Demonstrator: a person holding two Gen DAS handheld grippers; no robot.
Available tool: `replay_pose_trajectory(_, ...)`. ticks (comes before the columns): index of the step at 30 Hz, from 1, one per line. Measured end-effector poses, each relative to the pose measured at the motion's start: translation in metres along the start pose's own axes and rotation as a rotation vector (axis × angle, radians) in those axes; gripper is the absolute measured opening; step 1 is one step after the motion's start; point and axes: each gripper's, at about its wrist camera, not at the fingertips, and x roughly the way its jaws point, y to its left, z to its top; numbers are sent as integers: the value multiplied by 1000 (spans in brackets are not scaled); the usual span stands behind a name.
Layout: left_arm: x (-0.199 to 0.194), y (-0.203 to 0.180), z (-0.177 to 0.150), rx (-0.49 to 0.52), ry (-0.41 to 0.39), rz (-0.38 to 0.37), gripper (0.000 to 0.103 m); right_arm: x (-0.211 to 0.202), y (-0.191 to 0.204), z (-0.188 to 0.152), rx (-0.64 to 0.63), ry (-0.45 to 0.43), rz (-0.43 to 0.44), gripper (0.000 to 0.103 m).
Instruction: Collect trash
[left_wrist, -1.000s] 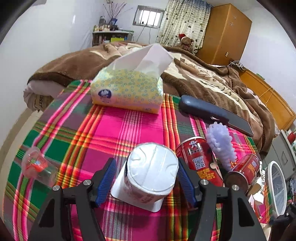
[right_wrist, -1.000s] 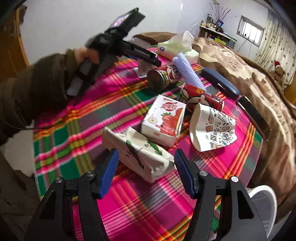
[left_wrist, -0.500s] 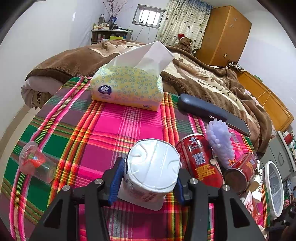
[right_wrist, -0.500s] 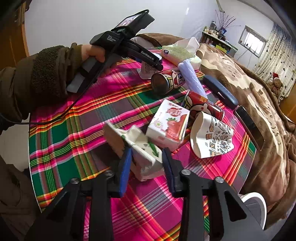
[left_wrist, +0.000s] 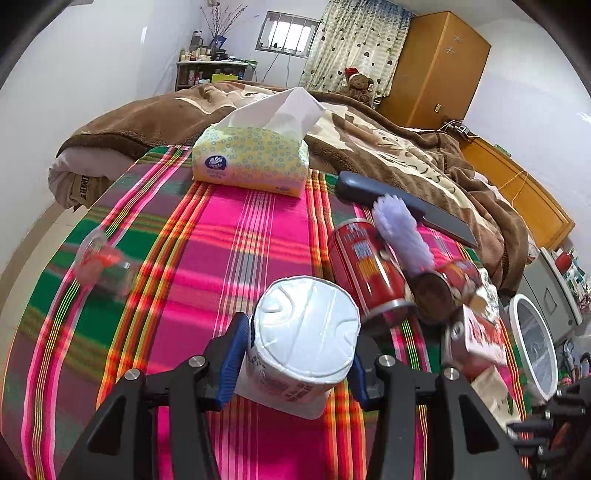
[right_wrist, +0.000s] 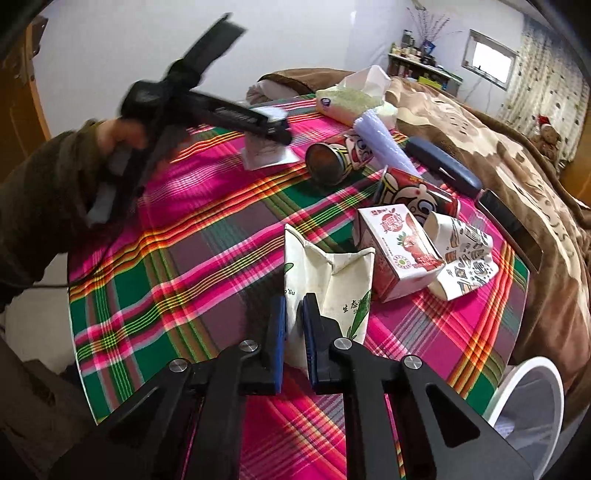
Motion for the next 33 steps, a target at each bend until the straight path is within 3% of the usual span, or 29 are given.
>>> replay_pose_trajectory(11, -36, -24, -42, 24, 2, -41, 48, 2, -7, -4, 139, -29, -37, 11)
replay_pose_trajectory(16, -39, -38, -56, 35, 20, -56, 48, 14, -5, -7, 147, 12, -69, 30)
replay_pose_trajectory(19, -38, -43, -63, 35, 32, -68, 48, 16, -4, -10, 141, 4, -126, 30)
replay_pose_trajectory(33, -44, -65, -77, 46, 28, -84, 48, 1, -12, -27, 244, -92, -89, 22)
